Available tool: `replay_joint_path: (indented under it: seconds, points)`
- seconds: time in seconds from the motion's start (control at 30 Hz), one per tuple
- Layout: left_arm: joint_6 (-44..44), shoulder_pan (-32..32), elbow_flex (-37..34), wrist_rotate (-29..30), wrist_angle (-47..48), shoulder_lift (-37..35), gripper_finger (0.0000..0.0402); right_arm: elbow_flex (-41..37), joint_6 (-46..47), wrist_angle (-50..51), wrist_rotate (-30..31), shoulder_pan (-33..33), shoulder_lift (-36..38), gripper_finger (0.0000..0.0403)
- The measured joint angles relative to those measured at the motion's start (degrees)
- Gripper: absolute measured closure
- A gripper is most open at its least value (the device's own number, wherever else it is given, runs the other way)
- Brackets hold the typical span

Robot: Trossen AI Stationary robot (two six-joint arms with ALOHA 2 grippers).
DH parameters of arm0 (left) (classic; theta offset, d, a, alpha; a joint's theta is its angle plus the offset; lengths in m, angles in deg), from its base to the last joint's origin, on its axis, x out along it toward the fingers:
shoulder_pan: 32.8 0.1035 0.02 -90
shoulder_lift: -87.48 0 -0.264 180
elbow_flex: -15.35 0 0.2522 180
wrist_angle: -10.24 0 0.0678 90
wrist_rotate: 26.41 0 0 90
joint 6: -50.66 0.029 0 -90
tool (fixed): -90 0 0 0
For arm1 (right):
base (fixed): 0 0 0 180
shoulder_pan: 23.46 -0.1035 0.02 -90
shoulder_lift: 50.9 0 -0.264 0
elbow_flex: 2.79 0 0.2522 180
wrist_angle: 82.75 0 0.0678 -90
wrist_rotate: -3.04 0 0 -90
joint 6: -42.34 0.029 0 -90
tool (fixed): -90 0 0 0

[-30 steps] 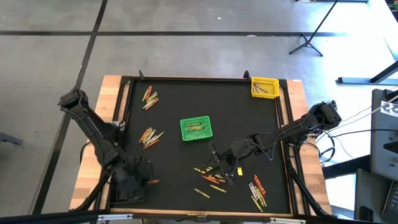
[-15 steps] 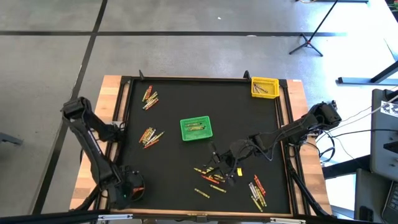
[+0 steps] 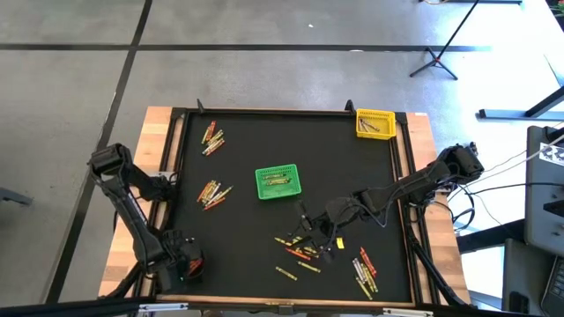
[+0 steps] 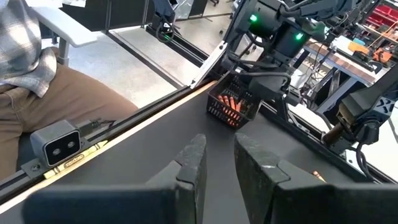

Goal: Sort crayons
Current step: Put the orange crayon into the black bin

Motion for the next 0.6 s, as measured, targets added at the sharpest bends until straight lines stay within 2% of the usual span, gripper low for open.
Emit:
replay_joint_path:
  seconds: [0.1, 0.2, 0.33, 0.5, 0.6]
  points:
    - [3.07, 1.42, 0.88, -3.41, 0.15, 0.0, 0.0314, 0.0, 0.03, -0.01, 0.0, -0.11, 0.0, 0.0322]
    - [7.69, 3.03, 3.42, -2.72, -0.01, -0.3, 0.0313, 0.0, 3.55, 0.0, -0.01, -0.11, -0.02, 0.0322]
    - [15.62, 5.74, 7.34, 4.94, -0.09, -2.19, 0.0312, 0.0, 7.57, 0.47, 1.5, -0.11, -0.02, 0.0322]
    - [24.77, 10.12, 10.81, 20.31, 0.17, -5.53, 0.0312, -0.02, 15.34, 2.84, 11.43, -0.09, 0.31, 0.0321]
    - [29.24, 13.0, 11.1, 24.39, -0.58, -7.4, 0.0312, -0.02, 17.76, 7.14, 17.18, -0.07, 0.96, 0.0305]
